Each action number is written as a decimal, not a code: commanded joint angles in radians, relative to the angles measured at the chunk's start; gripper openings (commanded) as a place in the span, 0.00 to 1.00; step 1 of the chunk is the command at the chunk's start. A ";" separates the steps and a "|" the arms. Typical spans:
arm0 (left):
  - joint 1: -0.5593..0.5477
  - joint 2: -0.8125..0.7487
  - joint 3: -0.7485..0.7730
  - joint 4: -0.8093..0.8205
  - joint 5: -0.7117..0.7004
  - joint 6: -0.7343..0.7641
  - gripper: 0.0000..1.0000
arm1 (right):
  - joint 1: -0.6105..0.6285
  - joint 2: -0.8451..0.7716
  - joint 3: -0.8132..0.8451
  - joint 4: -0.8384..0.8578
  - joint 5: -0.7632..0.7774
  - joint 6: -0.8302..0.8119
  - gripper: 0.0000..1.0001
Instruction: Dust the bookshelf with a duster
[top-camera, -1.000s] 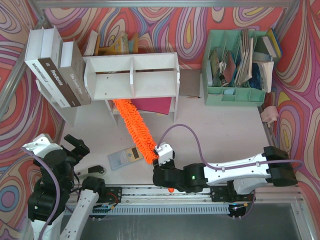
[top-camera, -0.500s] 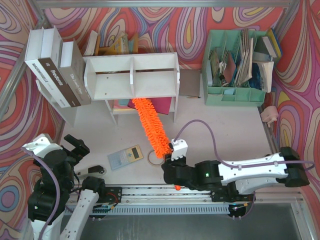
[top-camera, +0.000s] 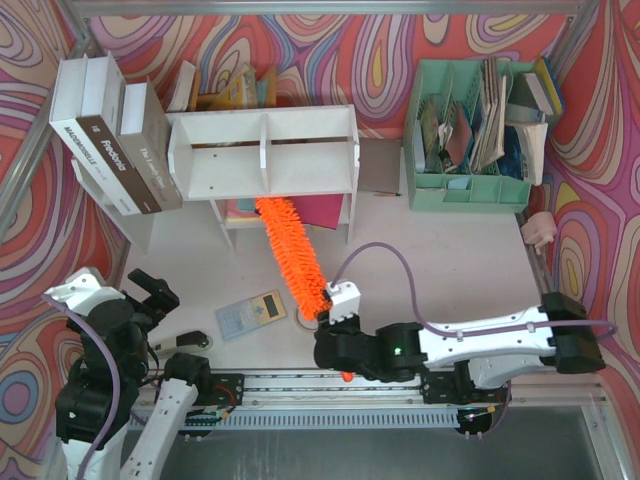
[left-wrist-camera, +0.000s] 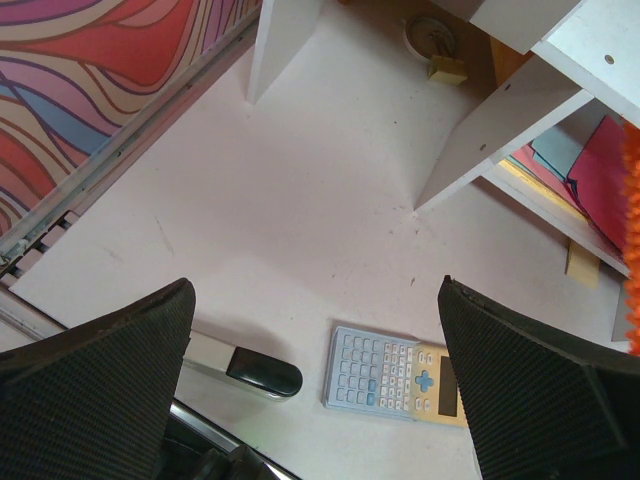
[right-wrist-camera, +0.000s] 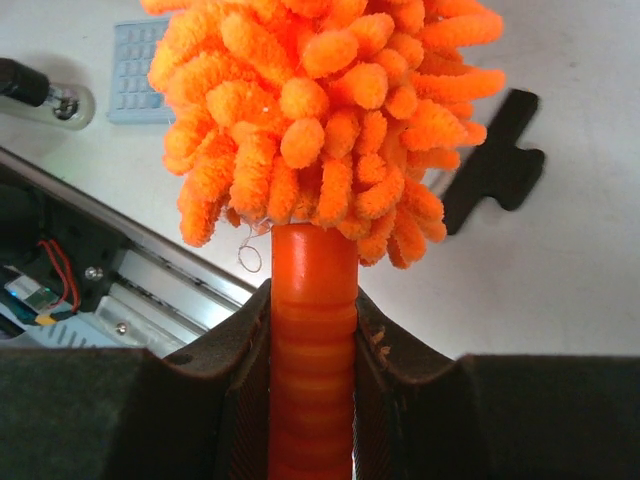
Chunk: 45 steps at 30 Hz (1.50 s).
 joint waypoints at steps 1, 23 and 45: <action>0.007 -0.001 -0.014 0.009 -0.005 0.013 0.98 | 0.001 0.061 0.086 0.149 0.024 -0.088 0.00; 0.009 0.002 -0.013 0.009 -0.005 0.013 0.98 | 0.001 -0.170 -0.026 -0.139 0.142 0.135 0.00; 0.009 0.003 -0.014 0.011 -0.004 0.014 0.98 | 0.001 -0.246 -0.015 -0.482 0.233 0.389 0.00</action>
